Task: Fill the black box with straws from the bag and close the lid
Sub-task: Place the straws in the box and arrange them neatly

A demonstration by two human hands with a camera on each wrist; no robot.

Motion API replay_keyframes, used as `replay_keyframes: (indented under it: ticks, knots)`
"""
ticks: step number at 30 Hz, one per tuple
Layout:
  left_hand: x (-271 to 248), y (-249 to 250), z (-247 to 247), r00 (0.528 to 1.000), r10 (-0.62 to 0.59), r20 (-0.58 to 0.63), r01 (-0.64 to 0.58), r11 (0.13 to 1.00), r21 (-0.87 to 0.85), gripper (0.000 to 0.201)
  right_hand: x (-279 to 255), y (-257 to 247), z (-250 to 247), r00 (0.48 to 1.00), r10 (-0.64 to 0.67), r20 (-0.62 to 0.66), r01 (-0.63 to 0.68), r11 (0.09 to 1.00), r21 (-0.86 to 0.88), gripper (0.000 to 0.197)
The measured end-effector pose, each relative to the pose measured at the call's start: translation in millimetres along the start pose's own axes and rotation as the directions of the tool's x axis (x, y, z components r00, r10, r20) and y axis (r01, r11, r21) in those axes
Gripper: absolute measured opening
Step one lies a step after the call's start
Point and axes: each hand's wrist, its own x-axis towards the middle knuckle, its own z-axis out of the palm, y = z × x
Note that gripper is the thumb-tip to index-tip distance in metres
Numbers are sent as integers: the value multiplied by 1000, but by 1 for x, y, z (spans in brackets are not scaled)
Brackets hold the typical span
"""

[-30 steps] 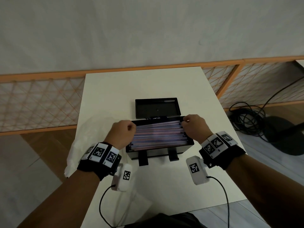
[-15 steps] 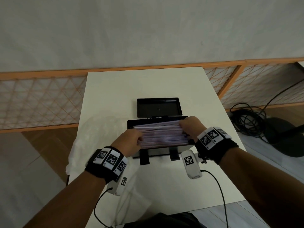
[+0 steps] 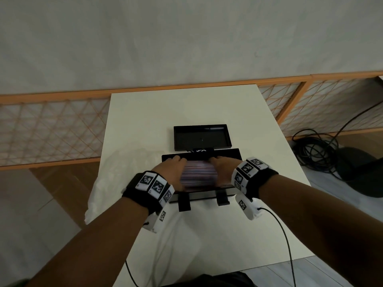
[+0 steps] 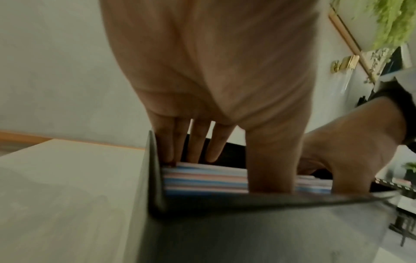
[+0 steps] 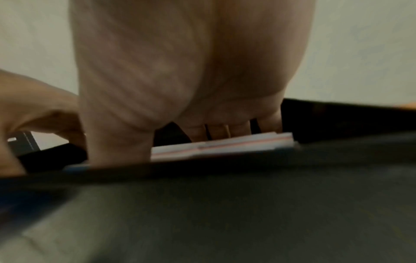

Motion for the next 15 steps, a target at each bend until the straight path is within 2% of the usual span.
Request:
replay_keyframes:
  ticks: [8, 12, 15]
  knots:
    - [10, 1, 11, 999, -35, 3, 33, 976, 214, 76, 17, -2, 5, 999, -48, -18, 45, 987, -156, 65]
    - [14, 1, 12, 999, -47, 7, 44, 971, 234, 69, 21, -7, 9, 1000, 28, 2, -26, 971, -238, 62]
    - [14, 0, 14, 999, -45, -13, 46, 969, 243, 67, 18, -5, 11, 999, 12, -42, -20, 978, -207, 62]
